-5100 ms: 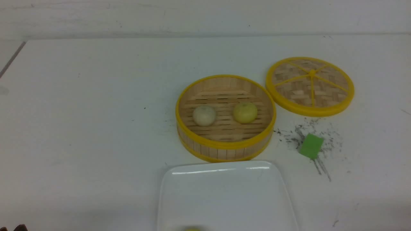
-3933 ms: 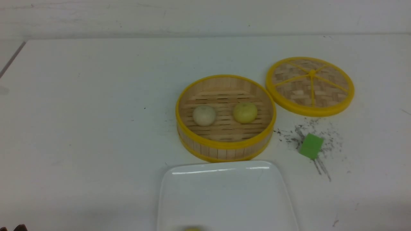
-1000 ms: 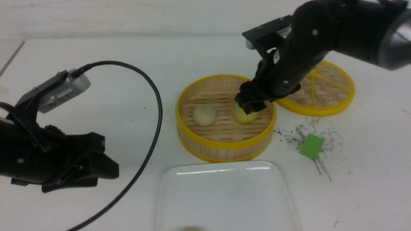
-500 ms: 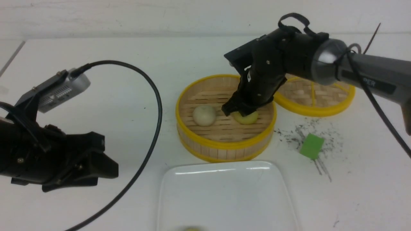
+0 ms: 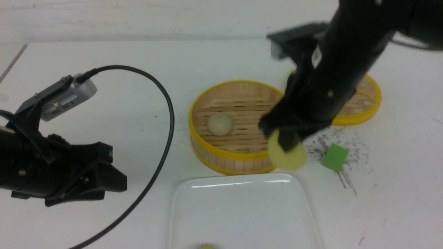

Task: Put the steamed buns into the plate on the white tablecloth.
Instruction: 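Move the steamed bun from the bamboo steamer onto the white plate with the right gripper, then reach into the bamboo steamer and grasp a bun with the left gripper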

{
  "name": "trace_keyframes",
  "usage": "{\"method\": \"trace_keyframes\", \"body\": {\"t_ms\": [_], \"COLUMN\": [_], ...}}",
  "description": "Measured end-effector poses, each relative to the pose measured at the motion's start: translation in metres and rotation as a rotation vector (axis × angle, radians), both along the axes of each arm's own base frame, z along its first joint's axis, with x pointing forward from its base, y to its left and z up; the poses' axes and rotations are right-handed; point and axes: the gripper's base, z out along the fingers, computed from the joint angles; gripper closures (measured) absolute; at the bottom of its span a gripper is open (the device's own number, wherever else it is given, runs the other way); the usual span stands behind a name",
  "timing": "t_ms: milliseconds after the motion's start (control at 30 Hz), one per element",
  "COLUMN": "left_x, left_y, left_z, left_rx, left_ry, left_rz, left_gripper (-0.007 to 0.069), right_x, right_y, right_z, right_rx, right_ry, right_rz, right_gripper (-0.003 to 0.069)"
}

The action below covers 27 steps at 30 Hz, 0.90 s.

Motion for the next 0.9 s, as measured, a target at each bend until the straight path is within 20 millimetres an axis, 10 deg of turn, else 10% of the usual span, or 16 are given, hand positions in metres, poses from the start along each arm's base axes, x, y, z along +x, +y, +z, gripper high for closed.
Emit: {"method": "trace_keyframes", "body": {"t_ms": [200,333,600,667,900], "left_x": [0.000,0.000,0.008,0.013,0.050], "left_y": [0.000,0.001,0.000,0.000,-0.009], "left_z": [0.000,0.000,-0.001,0.001,0.018], "left_rx": [0.006,0.010,-0.017,-0.017,0.000], "left_ry": [-0.002,-0.002,0.013,0.011,-0.031], "left_rz": [0.000,0.000,0.030,0.030,-0.013], "left_gripper": [0.0268,0.0268,0.0270,0.0278,0.0486], "right_x": [-0.030,-0.031,-0.030,-0.030,-0.062], "right_y": [0.011,0.010,0.007,0.001,-0.086], "right_z": [-0.074,-0.106,-0.077,-0.057,0.038], "right_rx": [-0.004,0.001,-0.002,-0.004,-0.093], "right_ry": [0.018,-0.002,-0.033,-0.068,-0.255], "right_rz": [0.000,-0.033,-0.001,0.012,-0.056], "right_gripper": [0.0612,0.0458,0.0132,0.0152,0.0622]}}
